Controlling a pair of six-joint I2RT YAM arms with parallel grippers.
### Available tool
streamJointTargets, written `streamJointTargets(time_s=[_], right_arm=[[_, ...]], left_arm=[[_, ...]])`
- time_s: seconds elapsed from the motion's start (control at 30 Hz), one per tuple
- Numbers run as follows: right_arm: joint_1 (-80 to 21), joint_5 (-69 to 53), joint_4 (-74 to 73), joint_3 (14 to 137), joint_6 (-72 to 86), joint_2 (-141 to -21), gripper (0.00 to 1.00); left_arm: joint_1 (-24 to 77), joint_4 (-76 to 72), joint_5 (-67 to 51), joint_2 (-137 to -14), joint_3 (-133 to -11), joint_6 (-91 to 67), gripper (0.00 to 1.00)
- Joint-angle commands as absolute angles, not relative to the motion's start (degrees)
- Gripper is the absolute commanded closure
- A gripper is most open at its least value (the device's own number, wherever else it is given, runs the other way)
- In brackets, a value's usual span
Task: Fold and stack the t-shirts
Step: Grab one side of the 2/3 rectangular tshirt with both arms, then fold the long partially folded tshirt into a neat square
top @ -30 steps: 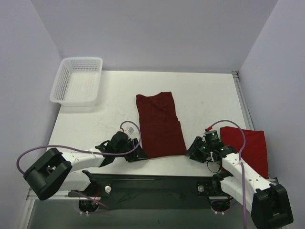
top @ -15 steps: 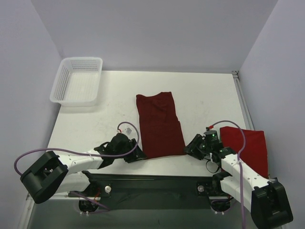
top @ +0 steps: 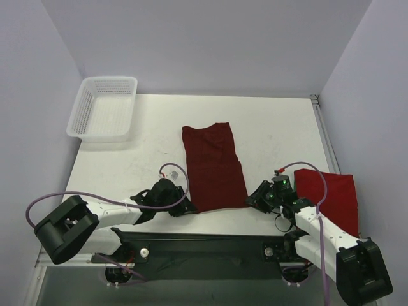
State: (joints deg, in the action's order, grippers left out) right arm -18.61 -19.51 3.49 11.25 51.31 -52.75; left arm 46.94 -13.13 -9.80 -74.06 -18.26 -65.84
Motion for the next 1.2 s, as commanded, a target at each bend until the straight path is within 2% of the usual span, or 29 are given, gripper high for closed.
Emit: streamJointTargets(time_s=[0.0, 0.23, 0.3, 0.6, 0.8, 0.97, 1.17], right_arm=[[-19.9, -18.8, -1.1, 8.6, 51.2, -54.1, 0.76], [-21.1, -19.8, -5.1, 7.5, 51.9, -47.5, 0.96], [-21.4, -20.0, -8.8, 7.5, 51.7, -43.5, 1.0], [-25.0, -22.1, -29.2, 9.0, 52.5, -21.4, 1.0], [-29.9, -20.0, -40.2, 15.1, 54.5, -12.4, 1.0], [-31.0, -17.7, -41.7, 21.6, 52.7, -16.2, 1.0], [-31.0, -13.7, -39.8, 31.5, 49.2, -25.1, 1.0]], left_arm=[[47.9, -12.7, -7.6, -75.5, -17.5, -66.4, 0.72], [50.7, -12.4, -6.7, -71.5, -15.3, -68.6, 1.0], [51.4, -9.9, -5.5, -69.0, -15.1, -68.6, 1.0], [56.2, 10.3, -2.8, -46.1, -12.8, -69.2, 1.0], [59.3, 23.9, -0.4, -32.9, -15.9, -70.2, 1.0], [59.3, 29.1, 1.1, -29.5, -19.5, -69.9, 1.0], [57.0, 29.5, 1.4, -36.6, -29.3, -66.5, 1.0]])
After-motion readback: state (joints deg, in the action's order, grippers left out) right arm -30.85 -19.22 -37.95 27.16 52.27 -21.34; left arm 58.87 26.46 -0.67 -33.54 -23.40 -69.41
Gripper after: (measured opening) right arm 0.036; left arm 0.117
